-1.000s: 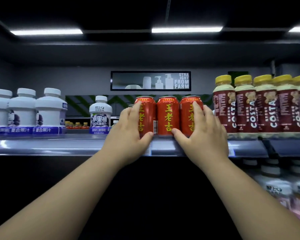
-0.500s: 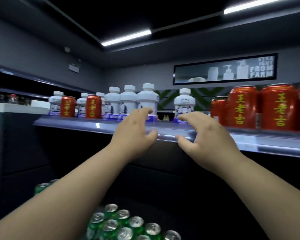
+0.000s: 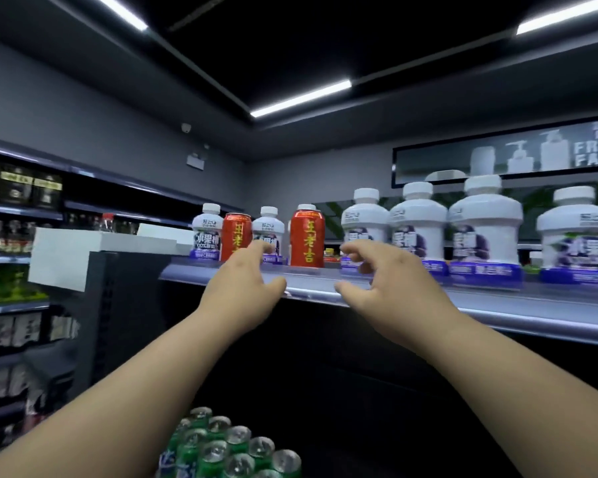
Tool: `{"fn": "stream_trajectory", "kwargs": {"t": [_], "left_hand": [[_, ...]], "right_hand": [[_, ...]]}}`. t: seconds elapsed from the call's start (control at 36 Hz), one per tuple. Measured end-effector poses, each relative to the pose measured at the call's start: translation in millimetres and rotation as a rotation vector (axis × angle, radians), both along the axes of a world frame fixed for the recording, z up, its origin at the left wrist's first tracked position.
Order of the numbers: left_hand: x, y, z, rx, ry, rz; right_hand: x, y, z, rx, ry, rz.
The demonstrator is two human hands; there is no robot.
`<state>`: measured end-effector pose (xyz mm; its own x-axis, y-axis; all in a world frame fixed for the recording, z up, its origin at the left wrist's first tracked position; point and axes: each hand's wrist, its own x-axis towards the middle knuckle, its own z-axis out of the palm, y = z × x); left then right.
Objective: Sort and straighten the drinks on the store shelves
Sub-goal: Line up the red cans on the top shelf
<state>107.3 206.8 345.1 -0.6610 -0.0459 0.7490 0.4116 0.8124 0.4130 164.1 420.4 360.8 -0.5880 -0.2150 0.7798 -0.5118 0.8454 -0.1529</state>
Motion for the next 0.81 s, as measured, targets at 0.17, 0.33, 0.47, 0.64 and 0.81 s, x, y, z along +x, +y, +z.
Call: {"fn": "stream_trajectory", "kwargs": {"t": [0.17, 0.33, 0.47, 0.64, 0.81], "left_hand": [[-59, -60, 9, 0.027, 0.032, -0.001], [-111, -86, 25, -0.088, 0.037, 0.076], [-140, -92, 36, -0.061, 0.036, 0.042], [-160, -93, 35, 0.028, 0.054, -0.043], [-167, -96, 38, 0.066, 0.072, -0.093]], "right_hand": [[-61, -67, 16, 0.012, 0.026, -0.043], [-104, -93, 29, 0.011, 0.035, -0.271], [-121, -93, 36, -0.011, -0.012, -0.414], [-127, -95, 37, -0.018, -0.054, -0.477], [-129, -100, 38, -0.024, -0.067, -0.488]]}}
